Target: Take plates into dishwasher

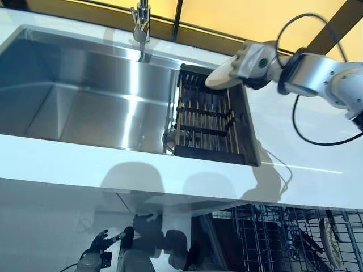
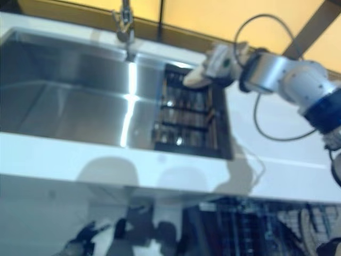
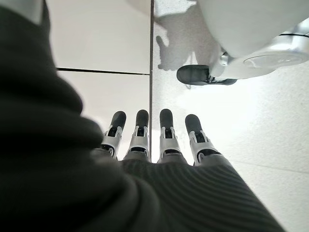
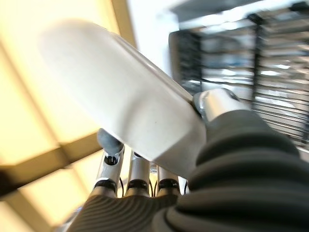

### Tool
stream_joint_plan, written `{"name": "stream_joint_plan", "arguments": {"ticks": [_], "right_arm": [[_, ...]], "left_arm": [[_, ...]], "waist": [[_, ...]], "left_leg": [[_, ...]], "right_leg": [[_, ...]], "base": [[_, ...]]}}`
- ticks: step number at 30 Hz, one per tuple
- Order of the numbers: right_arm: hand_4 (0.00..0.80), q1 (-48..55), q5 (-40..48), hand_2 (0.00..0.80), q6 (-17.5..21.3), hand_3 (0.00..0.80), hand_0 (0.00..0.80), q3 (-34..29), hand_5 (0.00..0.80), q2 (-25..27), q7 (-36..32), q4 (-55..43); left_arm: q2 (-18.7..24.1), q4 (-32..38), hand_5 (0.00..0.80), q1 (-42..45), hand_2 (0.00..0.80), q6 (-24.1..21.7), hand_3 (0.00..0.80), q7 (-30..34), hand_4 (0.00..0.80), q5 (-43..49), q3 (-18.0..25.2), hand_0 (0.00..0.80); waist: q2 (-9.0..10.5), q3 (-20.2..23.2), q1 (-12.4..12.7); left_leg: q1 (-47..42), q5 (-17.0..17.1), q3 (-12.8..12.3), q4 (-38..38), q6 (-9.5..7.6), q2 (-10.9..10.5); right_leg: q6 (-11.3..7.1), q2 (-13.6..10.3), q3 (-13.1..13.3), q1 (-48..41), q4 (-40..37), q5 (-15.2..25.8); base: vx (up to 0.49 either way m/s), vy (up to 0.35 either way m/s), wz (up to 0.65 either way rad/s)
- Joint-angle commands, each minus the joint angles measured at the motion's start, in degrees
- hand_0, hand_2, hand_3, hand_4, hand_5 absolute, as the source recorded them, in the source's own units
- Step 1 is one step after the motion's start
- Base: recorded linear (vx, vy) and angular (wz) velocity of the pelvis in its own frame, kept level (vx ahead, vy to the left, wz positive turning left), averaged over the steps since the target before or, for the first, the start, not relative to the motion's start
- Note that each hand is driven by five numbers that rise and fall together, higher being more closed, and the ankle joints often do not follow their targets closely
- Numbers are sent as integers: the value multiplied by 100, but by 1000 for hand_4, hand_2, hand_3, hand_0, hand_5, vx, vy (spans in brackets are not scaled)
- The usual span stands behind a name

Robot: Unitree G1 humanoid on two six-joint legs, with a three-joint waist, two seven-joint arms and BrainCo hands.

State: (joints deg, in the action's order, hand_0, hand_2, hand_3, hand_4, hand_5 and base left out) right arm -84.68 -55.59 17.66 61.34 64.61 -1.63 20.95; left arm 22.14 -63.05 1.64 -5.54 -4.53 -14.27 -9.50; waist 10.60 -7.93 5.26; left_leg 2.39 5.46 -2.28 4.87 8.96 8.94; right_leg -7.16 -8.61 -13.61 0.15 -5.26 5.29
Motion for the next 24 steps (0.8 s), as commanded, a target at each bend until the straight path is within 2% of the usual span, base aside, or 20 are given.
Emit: {"name": "stream_joint_plan", "arguments": {"ticks": [1, 4, 9, 12, 16, 20, 24], "right_arm": [[800, -721, 726, 800, -915, 800, 800, -223, 800, 571, 184, 484], [800, -423, 1567, 800, -1250, 800, 800, -569, 800, 941, 253, 522], [800, 169, 2556, 800, -1698, 800, 800, -1165, 800, 1457, 304, 617], [800, 986, 3345, 800, -1741, 800, 800, -1953, 800, 1889, 289, 691], [800, 1824, 4009, 800, -1776, 800, 800, -2785, 800, 2154, 167, 726], [800, 3062, 4741, 800, -1749, 800, 800, -4012, 800, 2283, -5, 905], [800, 4066, 5084, 800, -1637, 800, 800, -4944, 800, 2288, -212, 996]], "left_arm": [[34, -347, 0, -210, 0, -50, 0, 1, 0, 328, -115, 0], [-51, -408, 0, -124, 0, -3, 0, 82, 0, 432, -166, 0], [-82, -440, 0, -1, 0, -4, 0, 228, 0, 709, -228, 0], [-58, -447, 0, 43, 0, -5, 0, 343, 0, 827, -197, 0], [-68, -457, 0, 48, 0, -32, 0, 419, 0, 934, -164, 0], [-84, -438, 0, -7, 0, -53, 0, 466, 0, 986, -228, 0], [-74, -447, 0, -106, 0, 0, 0, 495, 0, 973, -287, 0]], "waist": [[3, 334, -132], [-123, 536, -350], [-254, 624, -561], [-337, 661, -790], [-387, 663, -1015], [-414, 647, -1288], [-420, 642, -1480]], "left_leg": [[-371, -468, -219, 13, -332, -188], [-572, -532, -428, 13, -302, -115], [-748, -585, -629, 13, -274, -47], [-844, -598, -799, 13, -245, 18], [-968, -631, -986, 13, -229, 74], [-1100, -671, -1228, 13, -214, 132], [-1199, -706, -1407, 13, -204, 175]], "right_leg": [[-318, -99, 71, -277, 26, -165], [-353, -82, 274, -294, 26, -163], [-383, -64, 508, -309, 26, -159], [-417, -33, 712, -253, 26, -122], [-431, -16, 881, -217, 26, -90], [-438, 32, 1098, -159, 26, -59], [-427, 62, 1231, -109, 26, -40]], "base": [[58, 13, -26], [69, 20, -31], [35, 20, -34], [15, -19, -25], [21, -25, -25], [8, -38, -29], [14, -39, -29]]}}
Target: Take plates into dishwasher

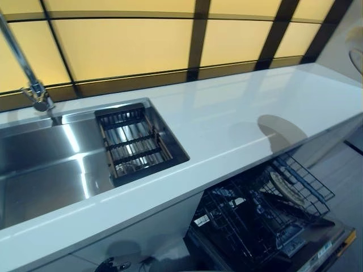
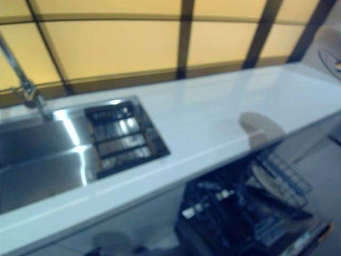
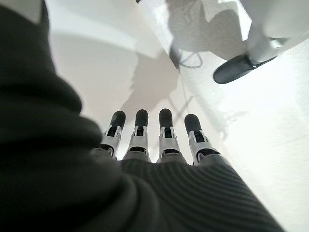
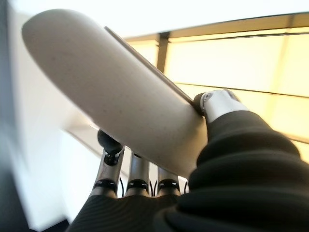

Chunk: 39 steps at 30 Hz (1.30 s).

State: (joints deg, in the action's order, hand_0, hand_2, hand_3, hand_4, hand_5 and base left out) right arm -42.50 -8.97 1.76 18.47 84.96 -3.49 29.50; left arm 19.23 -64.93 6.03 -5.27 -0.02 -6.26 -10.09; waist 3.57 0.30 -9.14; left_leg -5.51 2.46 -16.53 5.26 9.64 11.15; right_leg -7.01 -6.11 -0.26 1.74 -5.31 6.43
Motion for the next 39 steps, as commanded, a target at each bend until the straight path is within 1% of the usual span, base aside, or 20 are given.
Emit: {"name": "stream_joint_plan", "arguments": {"ticks": [1, 2, 4, 5, 7, 11, 13, 15, 16, 19, 21, 22, 25, 26, 29, 39], "right_arm": [[800, 121, 458, 800, -3, 800, 800, -887, 800, 242, -84, 129], [800, 409, 536, 800, 26, 800, 800, -1118, 800, 216, -159, 114], [800, 724, 563, 800, 28, 800, 800, -1398, 800, 187, -198, 84], [800, 1085, 646, 800, 48, 800, 800, -1698, 800, 121, -254, 97], [800, 1477, 749, 800, 43, 800, 800, -2046, 800, 32, -400, 75], [800, 2137, 830, 800, 122, 800, 800, -2489, 800, -254, -610, -42], [800, 2317, 977, 800, 89, 800, 800, -2561, 800, -394, -722, -150], [800, 2360, 1099, 800, 37, 800, 800, -2555, 800, -511, -871, -218], [800, 2415, 1199, 800, -44, 800, 800, -2530, 800, -720, -1085, -306], [800, 2431, 1396, 800, -191, 800, 800, -2412, 800, -986, -1535, -376], [800, 2415, 1481, 800, -219, 800, 800, -2329, 800, -1071, -1730, -351], [800, 2361, 1616, 800, -309, 800, 800, -2211, 800, -1184, -1965, -306], [800, 2300, 1719, 800, -411, 800, 800, -2088, 800, -1342, -2202, -295], [800, 2260, 1676, 800, -477, 800, 800, -1999, 800, -1469, -2265, -306], [800, 2144, 1646, 800, -561, 800, 800, -1826, 800, -1619, -2377, -258], [800, 1992, 1357, 800, -746, 800, 800, -1596, 800, -1925, -2584, -424]], "left_arm": [[226, -266, 0, -567, 0, -14, 0, 76, 0, 180, -229, 0], [218, -261, 0, -579, 0, 6, 0, 82, 0, 140, -237, 0], [233, -252, 0, -602, 0, 31, 0, 106, 0, 143, -263, 0], [232, -234, 0, -623, 0, 48, 0, 132, 0, 149, -295, 0], [235, -235, 0, -658, 0, 50, 0, 176, 0, 162, -317, 0], [234, -237, 0, -762, 0, 104, 0, 193, 0, 119, -332, 0], [246, -254, 0, -807, 0, 113, 0, 187, 0, 101, -332, 0], [250, -270, 0, -845, 0, 124, 0, 177, 0, 99, -320, 0], [248, -296, 0, -902, 0, 124, 0, 171, 0, 129, -287, 0], [248, -310, 0, -977, 0, 132, 0, 172, 0, 180, -239, 0], [250, -314, 0, -989, 0, 131, 0, 180, 0, 170, -221, 0], [244, -318, 0, -1002, 0, 130, 0, 186, 0, 156, -201, 0], [233, -326, 0, -1010, 0, 113, 0, 204, 0, 150, -155, 0], [213, -326, 0, -1013, 0, 96, 0, 200, 0, 148, -129, 0], [189, -360, 0, -1039, 0, 60, 0, 208, 0, 158, -89, 0], [179, -292, 0, -1089, 0, -15, 0, 276, 0, 149, -24, 0]], "waist": [[272, -186, -98], [254, -192, -171], [257, -206, -183], [244, -237, -233], [221, -277, -290], [157, -389, -402], [131, -427, -429], [114, -450, -453], [87, -499, -493], [52, -578, -534], [35, -602, -545], [16, -621, -543], [-5, -658, -547], [-22, -693, -542], [-46, -756, -537], [-161, -962, -517]], "left_leg": [[-433, -414, -17, -26, -273, -37], [-459, -419, -65, -26, -268, -26], [-476, -425, -88, -26, -268, -22], [-491, -437, -130, -26, -264, -10], [-483, -433, -164, -26, -254, -1], [-467, -442, -211, -26, -253, 4], [-461, -446, -225, -26, -251, 3], [-460, -455, -235, -26, -251, -1], [-449, -464, -244, -26, -251, -11], [-439, -471, -260, -26, -259, -29], [-448, -476, -268, -26, -259, -33], [-458, -485, -267, -26, -259, -38], [-468, -487, -254, -26, -255, -43], [-468, -493, -238, -26, -250, -49], [-455, -496, -217, -26, -233, -51], [-356, -478, -109, -26, -203, -89]], "right_leg": [[-436, -175, -70, -249, 31, -147], [-433, -167, -35, -224, 31, -135], [-429, -161, -10, -209, 31, -126], [-432, -161, 21, -179, 31, -110], [-431, -160, 51, -128, 31, -89], [-418, -167, 112, -2, 31, -39], [-413, -172, 131, 55, 31, -17], [-407, -177, 145, 89, 31, -5], [-398, -184, 170, 131, 31, 6], [-386, -194, 185, 184, 31, 34], [-381, -201, 180, 197, 31, 43], [-371, -212, 169, 209, 31, 51], [-356, -228, 151, 227, 31, 68], [-348, -239, 151, 244, 31, 77], [-341, -262, 143, 290, 31, 98], [-339, -322, 131, 402, 31, 133]], "base": [[20, -52, -20], [17, -46, -24], [10, -35, -19], [-5, -44, -17], [-27, -42, -10], [-33, -24, -4], [-22, -13, -13], [-20, -3, -13], [-38, 2, -7], [-14, 1, -1], [0, 0, 0], [0, 0, 0], [0, 0, 0], [0, 0, 0], [0, 0, 0], [-33, 16, 0]]}}
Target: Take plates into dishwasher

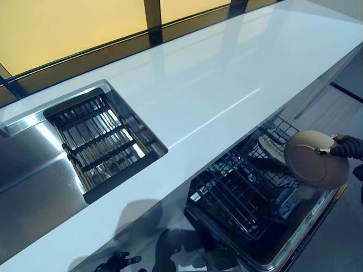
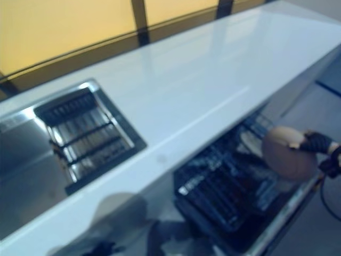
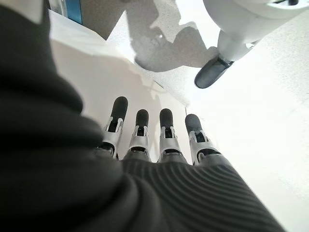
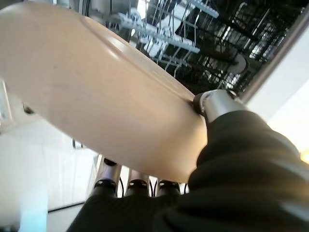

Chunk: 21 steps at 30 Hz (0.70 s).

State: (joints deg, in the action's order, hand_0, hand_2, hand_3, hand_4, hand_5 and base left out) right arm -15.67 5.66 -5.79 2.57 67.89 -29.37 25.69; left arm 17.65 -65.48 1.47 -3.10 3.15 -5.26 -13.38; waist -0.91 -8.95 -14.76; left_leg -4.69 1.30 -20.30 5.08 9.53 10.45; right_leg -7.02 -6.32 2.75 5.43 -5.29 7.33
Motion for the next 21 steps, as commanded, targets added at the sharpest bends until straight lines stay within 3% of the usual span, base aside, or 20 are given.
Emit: {"name": "stream_joint_plan", "arguments": {"ticks": [1, 13, 21], "right_arm": [[800, -698, -241, 800, -14, 800, 800, 73, 800, -320, 32, -78], [800, -930, -292, 800, -255, 800, 800, 535, 800, -979, 17, 21], [800, -984, -288, 800, -272, 800, 800, 687, 800, -1319, 75, 35]], "left_arm": [[326, -244, 0, -682, 0, -218, 0, -34, 0, 50, 306, 0], [210, -251, 0, -761, 0, -325, 0, -14, 0, -37, 261, 0], [215, -211, 0, -762, 0, -341, 0, 52, 0, -83, 211, 0]], "waist": [[273, -61, 45], [164, -119, 163], [43, -222, 285]], "left_leg": [[-427, -355, 275, -8, -191, -26], [-432, -328, 349, -8, -179, -39], [-324, -256, 526, -8, -176, -83]], "right_leg": [[-336, -305, -176, 44, 29, 52], [-315, -368, -271, -13, 29, 36], [-292, -415, -308, -29, 29, 24]], "base": [[-32, 18, 0], [0, 0, 0], [-3, 4, 2]]}}
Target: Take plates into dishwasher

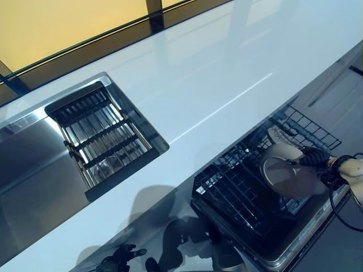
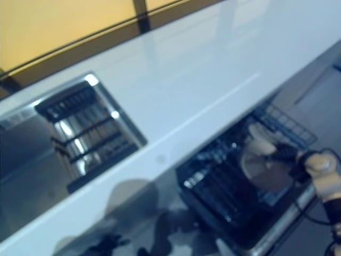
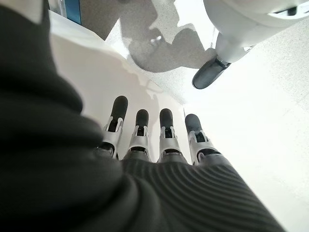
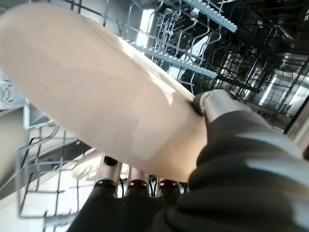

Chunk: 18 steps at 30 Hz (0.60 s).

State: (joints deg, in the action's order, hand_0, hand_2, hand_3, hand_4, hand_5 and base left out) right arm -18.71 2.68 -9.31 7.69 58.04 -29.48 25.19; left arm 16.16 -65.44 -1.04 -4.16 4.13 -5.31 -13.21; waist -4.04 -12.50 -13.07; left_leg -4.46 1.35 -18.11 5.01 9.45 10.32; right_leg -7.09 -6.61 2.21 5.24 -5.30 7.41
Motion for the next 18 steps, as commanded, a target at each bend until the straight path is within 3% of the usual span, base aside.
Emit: {"name": "stream_joint_plan", "arguments": {"ticks": [1, 18], "right_arm": [[800, -684, -10, 800, 76, 800, 800, 185, 800, -354, 73, 82], [800, -696, -391, 800, 64, 800, 800, 614, 800, -885, 114, 395]], "left_arm": [[364, -213, 0, -510, 0, -245, 0, -39, 0, -78, 194, 0], [315, -173, 0, -631, 0, -252, 0, -23, 0, -142, 96, 0]], "waist": [[350, 124, 123], [271, 28, 251]], "left_leg": [[-343, -257, 317, -1, -166, -71], [-276, -184, 452, -1, -148, -74]], "right_leg": [[-284, -388, -256, -12, 30, 15], [-283, -443, -291, -69, 30, -4]], "base": [[-17, 19, 6], [-4, 4, 1]]}}
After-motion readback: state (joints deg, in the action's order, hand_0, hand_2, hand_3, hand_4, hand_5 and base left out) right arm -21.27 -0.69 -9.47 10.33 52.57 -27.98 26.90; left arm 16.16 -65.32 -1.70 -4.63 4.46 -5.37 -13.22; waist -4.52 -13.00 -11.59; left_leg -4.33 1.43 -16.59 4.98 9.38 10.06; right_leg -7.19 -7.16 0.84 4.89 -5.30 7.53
